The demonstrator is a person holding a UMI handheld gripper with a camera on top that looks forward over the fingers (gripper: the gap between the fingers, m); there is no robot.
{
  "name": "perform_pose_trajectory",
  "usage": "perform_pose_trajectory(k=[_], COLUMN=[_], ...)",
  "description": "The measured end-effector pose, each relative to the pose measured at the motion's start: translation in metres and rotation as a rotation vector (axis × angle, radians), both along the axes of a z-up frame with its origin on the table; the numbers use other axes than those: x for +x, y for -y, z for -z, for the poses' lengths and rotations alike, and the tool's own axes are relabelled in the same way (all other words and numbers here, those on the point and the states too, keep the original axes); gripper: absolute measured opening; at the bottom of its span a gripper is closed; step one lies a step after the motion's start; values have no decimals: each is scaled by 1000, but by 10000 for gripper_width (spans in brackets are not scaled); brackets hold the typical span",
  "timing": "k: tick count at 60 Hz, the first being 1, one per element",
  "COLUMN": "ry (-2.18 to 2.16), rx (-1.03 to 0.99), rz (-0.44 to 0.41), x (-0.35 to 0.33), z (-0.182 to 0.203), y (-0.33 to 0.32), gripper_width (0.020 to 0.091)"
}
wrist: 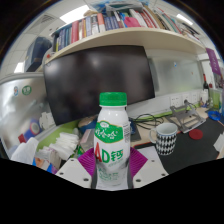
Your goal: Pour water
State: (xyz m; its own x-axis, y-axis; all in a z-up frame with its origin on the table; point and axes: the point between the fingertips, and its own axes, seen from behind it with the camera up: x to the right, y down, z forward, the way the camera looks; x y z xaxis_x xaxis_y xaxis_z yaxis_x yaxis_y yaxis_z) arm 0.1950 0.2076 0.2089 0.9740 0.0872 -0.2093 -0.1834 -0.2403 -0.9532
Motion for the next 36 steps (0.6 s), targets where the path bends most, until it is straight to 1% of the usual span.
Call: perform_pose_trajectory(k=[3,4,5,12,13,16,19,20,21,25,28,33,36], ry=[-93,-143,-192,-555,-605,-748,-895,-942,-981,-1127,-1212,-1310,-1359], rx=[-18,-24,-33,-37,-33,-31,-50,-56,-61,-83,-101,-134,-159], rz=[4,2,0,20,30,64,88,99,105,145,162,186,185], x=[10,-8,-7,4,-7,6,15,22,9,23,24,32,37], z=[-12,-2,-7,-54,-48,-57,-57,-69,-58,-47,-50,-39,-34], y=[-12,-9,-16,-57,-53,-70,-83,-90,-83,-95,-96,-102,-106], gripper_width=[414,415,412,414,416,415,412,412,413,415,415,415,414])
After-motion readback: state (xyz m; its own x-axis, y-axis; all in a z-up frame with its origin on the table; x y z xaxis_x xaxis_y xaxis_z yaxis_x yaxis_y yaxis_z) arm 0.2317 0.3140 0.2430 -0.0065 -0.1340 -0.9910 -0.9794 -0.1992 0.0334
